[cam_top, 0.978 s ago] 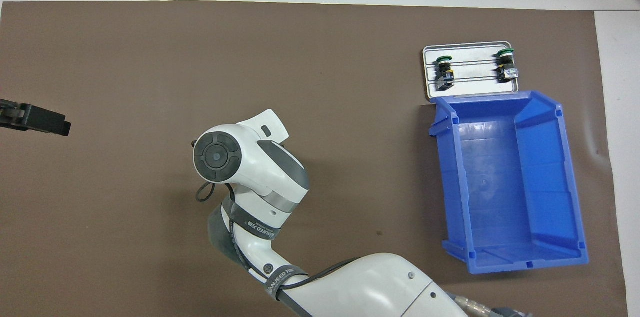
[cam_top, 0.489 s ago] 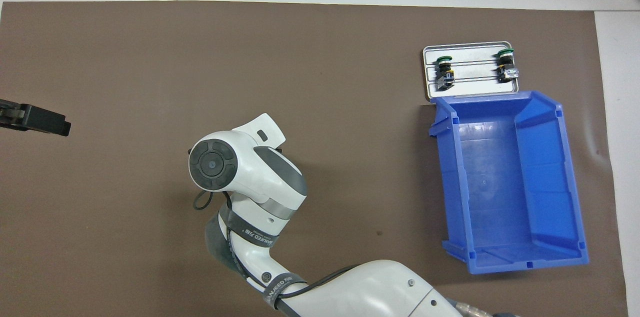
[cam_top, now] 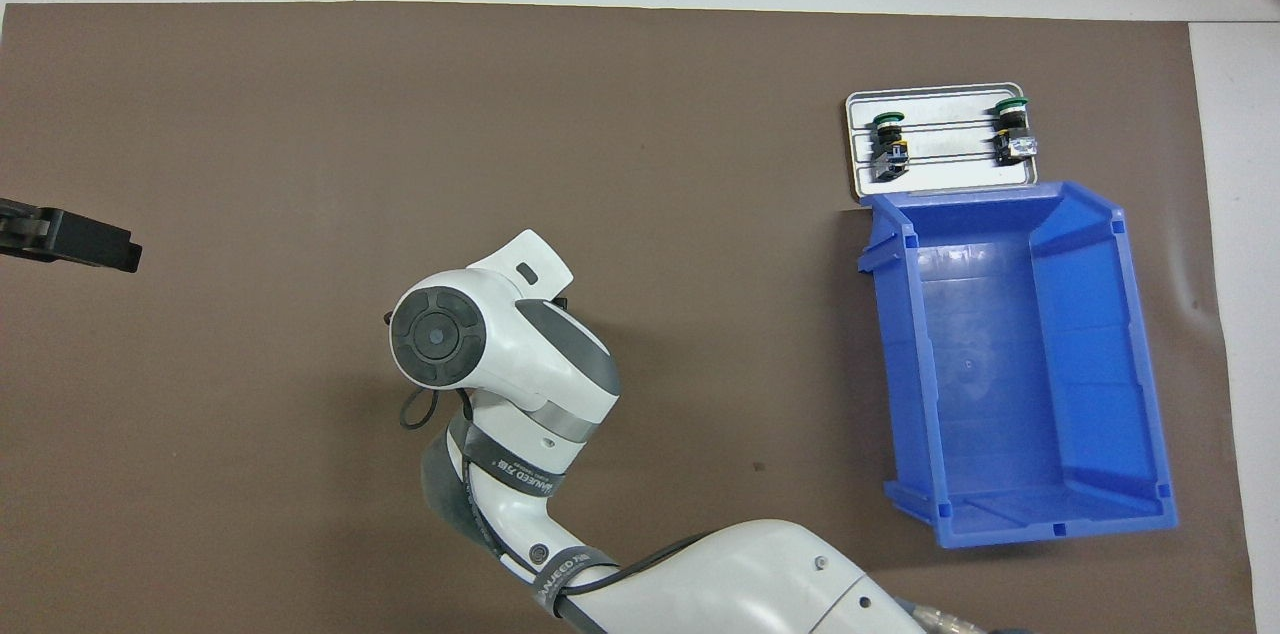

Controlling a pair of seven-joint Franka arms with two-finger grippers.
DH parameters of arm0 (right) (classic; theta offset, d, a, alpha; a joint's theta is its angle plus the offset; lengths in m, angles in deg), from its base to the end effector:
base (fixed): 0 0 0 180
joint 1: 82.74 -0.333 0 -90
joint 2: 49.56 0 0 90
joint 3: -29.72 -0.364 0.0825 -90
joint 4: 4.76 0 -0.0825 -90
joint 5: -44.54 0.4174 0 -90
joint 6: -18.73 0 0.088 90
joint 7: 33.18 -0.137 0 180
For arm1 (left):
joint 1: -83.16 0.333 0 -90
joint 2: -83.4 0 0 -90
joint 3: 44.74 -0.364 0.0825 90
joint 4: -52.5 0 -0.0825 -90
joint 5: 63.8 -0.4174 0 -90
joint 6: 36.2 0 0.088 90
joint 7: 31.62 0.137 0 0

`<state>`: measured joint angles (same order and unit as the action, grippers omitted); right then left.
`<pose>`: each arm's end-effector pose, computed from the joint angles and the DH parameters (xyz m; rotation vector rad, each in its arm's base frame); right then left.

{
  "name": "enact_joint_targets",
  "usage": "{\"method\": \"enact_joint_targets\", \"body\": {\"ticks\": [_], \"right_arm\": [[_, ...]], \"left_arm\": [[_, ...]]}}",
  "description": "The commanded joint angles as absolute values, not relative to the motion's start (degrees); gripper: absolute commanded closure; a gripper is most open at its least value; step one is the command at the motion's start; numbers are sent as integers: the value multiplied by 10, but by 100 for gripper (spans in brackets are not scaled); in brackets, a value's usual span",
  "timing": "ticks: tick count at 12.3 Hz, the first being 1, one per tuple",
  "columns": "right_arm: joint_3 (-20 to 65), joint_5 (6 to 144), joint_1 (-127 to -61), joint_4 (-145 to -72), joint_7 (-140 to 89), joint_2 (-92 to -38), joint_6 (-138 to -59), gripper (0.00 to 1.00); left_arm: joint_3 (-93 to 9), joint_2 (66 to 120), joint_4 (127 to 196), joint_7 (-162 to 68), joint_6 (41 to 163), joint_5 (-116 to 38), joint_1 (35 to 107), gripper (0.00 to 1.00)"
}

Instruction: Place and press button with both arms

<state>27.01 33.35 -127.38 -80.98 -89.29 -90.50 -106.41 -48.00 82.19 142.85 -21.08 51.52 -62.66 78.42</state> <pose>0.5684 0.5864 0.3144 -3.1003 0.1012 -0.3025 0.5752 -0.0173 0.6483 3.1012 -0.3274 -0.0360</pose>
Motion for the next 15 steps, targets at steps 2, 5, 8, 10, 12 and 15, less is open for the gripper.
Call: {"method": "enact_joint_targets", "body": {"ticks": [2, 5, 8, 10, 12, 15], "right_arm": [[264, 324, -1269, -837, -886, -888, -1084, 17], [264, 327, -1268, -836, -890, -895, -1095, 17], [265, 327, -1271, -834, -914, -904, -1098, 18], [264, 325, -1270, -836, -921, -906, -1099, 19], [265, 326, -1272, -836, -926, -914, -1108, 20], [265, 321, -1280, -830, -948, -926, -1115, 23]], "left_arm": [[-474, 804, 1449, -211, 520, -637, 792, 0], [-474, 804, 1449, -211, 520, -637, 792, 0], [-474, 804, 1449, -211, 520, -637, 792, 0], [-474, 804, 1449, -211, 520, -637, 792, 0], [-474, 804, 1449, -211, 520, -637, 792, 0], [-474, 804, 1449, -211, 520, -637, 792, 0]]}}
